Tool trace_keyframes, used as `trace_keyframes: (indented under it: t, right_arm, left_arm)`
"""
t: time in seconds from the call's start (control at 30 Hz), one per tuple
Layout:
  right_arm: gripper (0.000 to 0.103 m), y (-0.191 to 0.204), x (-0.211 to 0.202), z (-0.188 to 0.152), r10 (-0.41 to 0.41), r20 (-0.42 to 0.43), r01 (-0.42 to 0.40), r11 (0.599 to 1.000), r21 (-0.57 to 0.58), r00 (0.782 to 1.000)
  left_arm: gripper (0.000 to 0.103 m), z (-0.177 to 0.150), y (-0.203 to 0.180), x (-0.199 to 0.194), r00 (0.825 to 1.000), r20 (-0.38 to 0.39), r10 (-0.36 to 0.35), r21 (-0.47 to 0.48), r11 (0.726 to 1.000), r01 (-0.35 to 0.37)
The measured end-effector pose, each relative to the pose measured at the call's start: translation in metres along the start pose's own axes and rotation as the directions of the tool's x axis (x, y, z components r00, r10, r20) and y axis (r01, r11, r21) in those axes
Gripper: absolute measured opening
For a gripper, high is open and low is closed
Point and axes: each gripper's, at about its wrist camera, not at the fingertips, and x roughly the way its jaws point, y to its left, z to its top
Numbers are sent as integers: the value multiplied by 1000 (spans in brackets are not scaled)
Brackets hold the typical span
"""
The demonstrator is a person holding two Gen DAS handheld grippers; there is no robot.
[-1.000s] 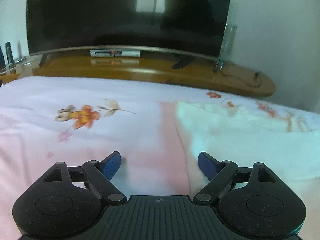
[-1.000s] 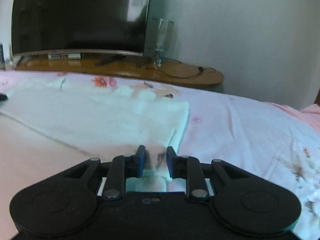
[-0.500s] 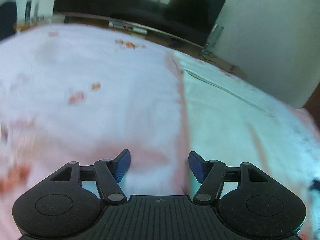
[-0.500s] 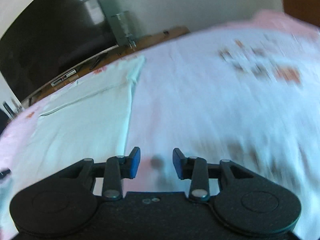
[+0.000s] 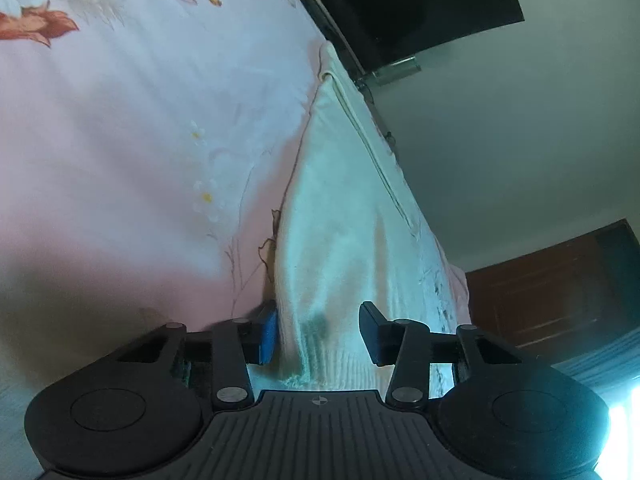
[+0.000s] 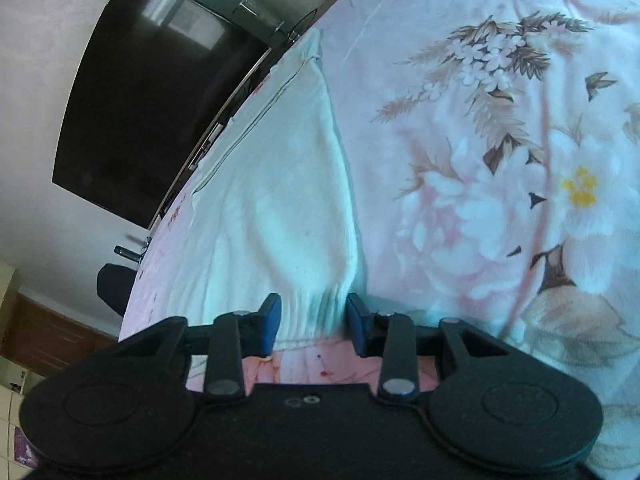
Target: Fold small clothes
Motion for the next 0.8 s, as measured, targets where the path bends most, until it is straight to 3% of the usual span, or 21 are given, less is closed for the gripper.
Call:
trace_keyframes:
  t: [0.17,0.2,0.23,0.27,0.33,0.5,0.6,0.67,0.73,0.8]
  right_arm:
    - [21,-5,17,7,48,-24,-47,996,71,999]
    - [12,-2,21,9,42,-24,-41,997,62,999]
    - [6,1,23,11,21,-13,-21,999,43,1000]
    - [6,6,26,13,-7,-2,7,1000,18,1000]
    - [6,16,24,15,-33,13,33,999,-26,999]
    - [5,51,-10,20,53,92,-38,987,-157,994]
    - [5,60,-21,17,65,107,-41,977,-208,992]
    - [5,48,-12,10,11,86,7,979,-205,996]
    - [5,20,15,4,-114,-3,112,981,-160,994]
    - [5,9,14,2,-57,22,59,995,-85,998]
  left_arm:
    - [44,-1,-18,16,999,-20,39,71,997,-37]
    - [39,-1,-21,18,999,-13,46,83,996,-45]
    - [10,-2,-22,18,998,-10,63,96,993,-62]
    - [4,-2,-23,21,995,-15,103,109,989,-101]
    - [4,-2,-26,14,995,8,104,106,989,-105]
    - [4,-4,-55,-17,997,81,10,198,980,-26]
    - [4,-9,-45,-19,995,75,71,210,974,-85]
    - [4,-14,-23,-7,989,39,141,200,969,-146]
    - [6,-22,-4,-8,995,77,67,178,981,-80]
    - [6,-22,-5,-10,994,87,64,174,982,-78]
